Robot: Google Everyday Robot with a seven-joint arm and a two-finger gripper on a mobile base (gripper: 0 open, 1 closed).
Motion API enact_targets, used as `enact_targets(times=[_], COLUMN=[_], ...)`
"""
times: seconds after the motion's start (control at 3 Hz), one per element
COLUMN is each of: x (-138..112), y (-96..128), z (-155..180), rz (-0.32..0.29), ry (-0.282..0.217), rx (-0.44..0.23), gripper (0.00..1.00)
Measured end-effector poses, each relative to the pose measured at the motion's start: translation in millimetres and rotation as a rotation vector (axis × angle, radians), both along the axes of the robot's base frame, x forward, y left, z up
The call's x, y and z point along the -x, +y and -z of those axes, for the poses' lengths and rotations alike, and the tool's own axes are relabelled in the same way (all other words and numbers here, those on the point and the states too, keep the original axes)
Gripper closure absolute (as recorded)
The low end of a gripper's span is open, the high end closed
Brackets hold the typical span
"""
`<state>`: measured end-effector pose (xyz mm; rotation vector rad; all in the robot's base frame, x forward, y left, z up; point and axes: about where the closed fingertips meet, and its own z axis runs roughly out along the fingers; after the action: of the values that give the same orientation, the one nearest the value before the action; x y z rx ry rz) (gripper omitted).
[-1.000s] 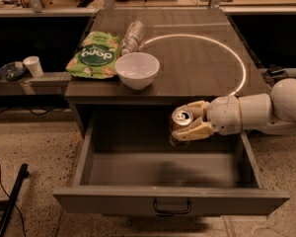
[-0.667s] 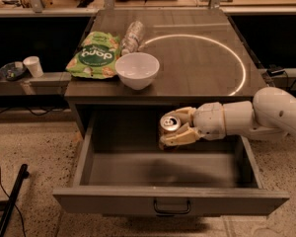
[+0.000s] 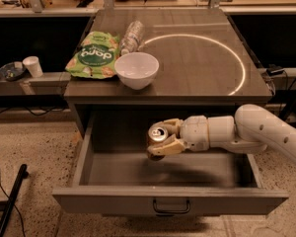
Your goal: Place orange can into top drawer
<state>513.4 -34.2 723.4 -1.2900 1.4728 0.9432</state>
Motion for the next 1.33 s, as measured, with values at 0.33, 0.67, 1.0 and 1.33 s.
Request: enact_targets(times=[0.33,0.67,1.0,1.33], x=[-0.7,5.4,12.3,12.4], y=[2.9,6.3,7.0,7.2], z=[12.6,28.5,39.3,39.5], rz=[0.009,0.019,0.009,0.008], ry=[0.005,0.029,0.023,0.023], rx=[-0.006,-0.002,0.025,0.025], gripper=[1.0,0.77,0.54,0.3])
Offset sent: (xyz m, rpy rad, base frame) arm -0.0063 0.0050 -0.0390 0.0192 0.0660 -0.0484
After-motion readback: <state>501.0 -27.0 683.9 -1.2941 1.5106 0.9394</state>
